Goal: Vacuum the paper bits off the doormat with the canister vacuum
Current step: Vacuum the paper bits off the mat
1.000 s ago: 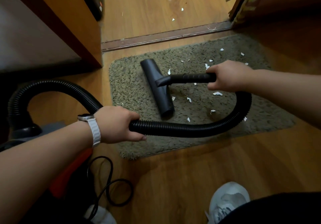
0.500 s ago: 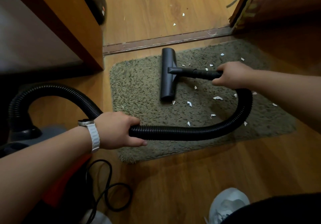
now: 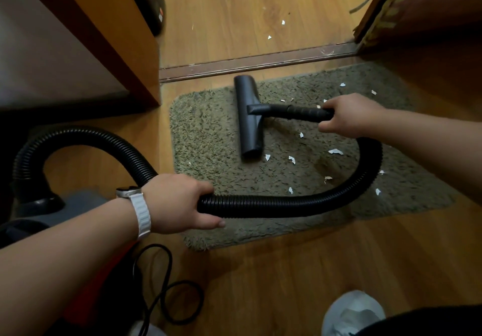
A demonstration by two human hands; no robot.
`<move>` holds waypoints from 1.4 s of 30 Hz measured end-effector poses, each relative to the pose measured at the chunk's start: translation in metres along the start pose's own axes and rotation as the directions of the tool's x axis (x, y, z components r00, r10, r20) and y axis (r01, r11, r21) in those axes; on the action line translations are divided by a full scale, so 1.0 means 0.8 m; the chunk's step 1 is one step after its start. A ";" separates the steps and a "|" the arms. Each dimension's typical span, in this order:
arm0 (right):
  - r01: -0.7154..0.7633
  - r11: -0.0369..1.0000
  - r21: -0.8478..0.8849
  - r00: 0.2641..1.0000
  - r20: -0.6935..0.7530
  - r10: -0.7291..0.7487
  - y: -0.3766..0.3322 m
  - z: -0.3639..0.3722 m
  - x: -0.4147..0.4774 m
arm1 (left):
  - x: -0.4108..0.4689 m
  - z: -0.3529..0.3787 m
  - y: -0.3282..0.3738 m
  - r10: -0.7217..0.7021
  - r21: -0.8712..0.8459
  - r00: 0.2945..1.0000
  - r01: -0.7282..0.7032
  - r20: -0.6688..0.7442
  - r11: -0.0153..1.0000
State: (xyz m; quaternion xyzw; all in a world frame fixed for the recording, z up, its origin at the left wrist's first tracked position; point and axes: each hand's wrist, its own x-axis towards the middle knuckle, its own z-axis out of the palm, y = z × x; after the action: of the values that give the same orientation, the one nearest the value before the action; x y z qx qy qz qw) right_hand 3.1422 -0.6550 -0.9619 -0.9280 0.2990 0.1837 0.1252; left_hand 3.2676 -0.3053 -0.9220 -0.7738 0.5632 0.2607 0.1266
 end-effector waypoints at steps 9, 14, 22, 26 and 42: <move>-0.164 0.986 0.007 0.987 0.001 0.164 0.034 0.004 -0.022 | 0.032 -0.014 0.004 -0.005 -0.010 0.997 0.005 -0.074 1.000; -0.083 0.995 -0.064 0.996 0.025 0.084 0.016 0.005 -0.042 | 0.048 -0.023 0.012 0.053 0.039 0.998 -0.052 -0.036 0.998; -0.245 0.970 0.010 0.969 0.016 0.245 0.040 -0.001 -0.079 | 0.057 -0.028 0.019 0.095 0.055 0.991 -0.090 -0.091 0.994; -0.357 0.930 0.085 0.934 0.010 0.357 0.066 -0.007 -0.069 | 0.049 -0.031 0.014 0.088 -0.001 0.990 -0.089 -0.109 0.996; -0.162 0.984 -0.074 0.987 -0.014 0.162 0.013 0.008 -0.029 | 0.045 -0.019 0.006 0.091 0.017 0.994 -0.090 -0.060 0.996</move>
State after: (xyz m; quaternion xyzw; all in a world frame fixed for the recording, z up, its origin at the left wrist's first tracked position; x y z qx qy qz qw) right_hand 3.1168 -0.6492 -0.9589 -0.9054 0.3669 0.2005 0.0737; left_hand 3.2752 -0.3435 -0.9282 -0.7542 0.6029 0.2388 0.1029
